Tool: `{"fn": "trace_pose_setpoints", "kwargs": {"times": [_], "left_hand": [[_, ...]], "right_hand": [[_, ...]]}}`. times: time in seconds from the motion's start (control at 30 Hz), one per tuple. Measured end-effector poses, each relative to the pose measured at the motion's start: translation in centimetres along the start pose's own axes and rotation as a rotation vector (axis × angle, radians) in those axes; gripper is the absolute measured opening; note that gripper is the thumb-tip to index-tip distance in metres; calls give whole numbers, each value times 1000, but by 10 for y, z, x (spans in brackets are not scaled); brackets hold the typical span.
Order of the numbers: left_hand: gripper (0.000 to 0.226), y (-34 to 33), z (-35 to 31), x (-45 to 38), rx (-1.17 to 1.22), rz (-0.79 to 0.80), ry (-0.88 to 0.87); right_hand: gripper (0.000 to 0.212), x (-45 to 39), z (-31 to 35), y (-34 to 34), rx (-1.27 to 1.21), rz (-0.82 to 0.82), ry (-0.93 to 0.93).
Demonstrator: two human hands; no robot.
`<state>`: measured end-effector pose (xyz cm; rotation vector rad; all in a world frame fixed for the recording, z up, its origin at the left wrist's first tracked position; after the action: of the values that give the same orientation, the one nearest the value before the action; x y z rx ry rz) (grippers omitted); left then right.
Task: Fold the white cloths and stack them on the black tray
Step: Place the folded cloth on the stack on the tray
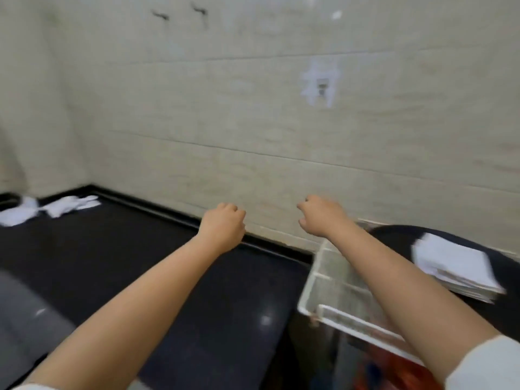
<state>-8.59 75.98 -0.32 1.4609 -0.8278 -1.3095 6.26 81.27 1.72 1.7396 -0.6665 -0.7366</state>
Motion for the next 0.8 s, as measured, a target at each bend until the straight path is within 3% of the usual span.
{"fn": "trace_pose_setpoints", "kwargs": {"times": [0.23,0.4,0.63,0.8], "left_hand": [[35,3,330,61,-136,42,429],[39,7,514,117,-215,81,629],[51,-32,688,135,-261,116,771],[60,-84,796,102,-239,166,833]], "right_hand": [[44,-154,294,42,-258,-161,321],[50,-221,494,75,-400,-230,530],[57,-317,667,66,-408,-142,676],[61,-420,747,30,-385,-72,694]]}}
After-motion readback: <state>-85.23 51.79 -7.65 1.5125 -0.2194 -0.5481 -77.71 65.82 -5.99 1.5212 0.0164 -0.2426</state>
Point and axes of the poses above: each hand's wrist, its own x-axis away from the middle knuckle, its own y-axis out of the back of the hand, z = x × y, the point moved 10 cm from there along -x, towards the middle knuckle, and after that the axes turned 12 degrees about y, right-handed, at the moved point
